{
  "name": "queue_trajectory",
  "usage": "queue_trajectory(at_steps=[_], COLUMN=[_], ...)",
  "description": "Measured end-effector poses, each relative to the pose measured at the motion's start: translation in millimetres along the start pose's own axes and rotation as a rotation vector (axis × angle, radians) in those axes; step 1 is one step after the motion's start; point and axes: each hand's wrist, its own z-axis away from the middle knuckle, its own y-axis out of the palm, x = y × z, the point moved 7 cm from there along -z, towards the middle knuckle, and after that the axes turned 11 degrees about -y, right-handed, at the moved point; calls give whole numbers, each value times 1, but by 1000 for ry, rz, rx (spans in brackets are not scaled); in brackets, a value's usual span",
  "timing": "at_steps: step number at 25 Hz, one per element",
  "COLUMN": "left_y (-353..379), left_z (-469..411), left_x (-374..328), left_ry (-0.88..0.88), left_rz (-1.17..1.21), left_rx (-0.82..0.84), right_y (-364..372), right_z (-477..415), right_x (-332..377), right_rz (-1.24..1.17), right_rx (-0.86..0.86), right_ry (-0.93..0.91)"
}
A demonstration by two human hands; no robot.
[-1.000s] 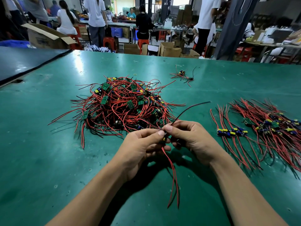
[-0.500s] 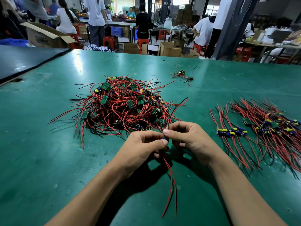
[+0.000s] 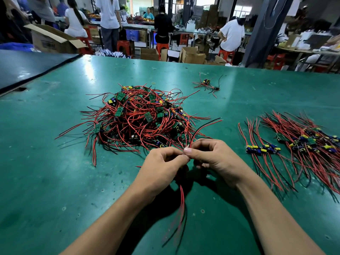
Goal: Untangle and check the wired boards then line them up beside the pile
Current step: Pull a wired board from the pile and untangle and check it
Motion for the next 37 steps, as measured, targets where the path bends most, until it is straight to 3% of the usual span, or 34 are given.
queue_trajectory(at_steps=[4,8,12,18,23,30,37], left_y=[-1,2,8,9,7,-4,1], left_z=[-2,0,4,5,5,0,-1], left_x=[1,-1,-3,-5,-3,1,0], left_ry=[-12,-14,-3,13,20,-3,-5], left_rz=[-31,-53,-89,-97,-92,96,36], left_rx=[-22,47,116,131,95,11,36], right_y=[2,-12,-25,-19,-20,12,5], right_z=[1,1,-1,-4,-5,-2,-4], right_x=[-4,-11,-7,-9,-5,-17,-12], right_rz=[-23,-117,-289,-512,-312,-136,-63], right_rx=[-24,-263,-416,-362,-369,-4,-119], right_ry=[37,113,61,151,17,67,19])
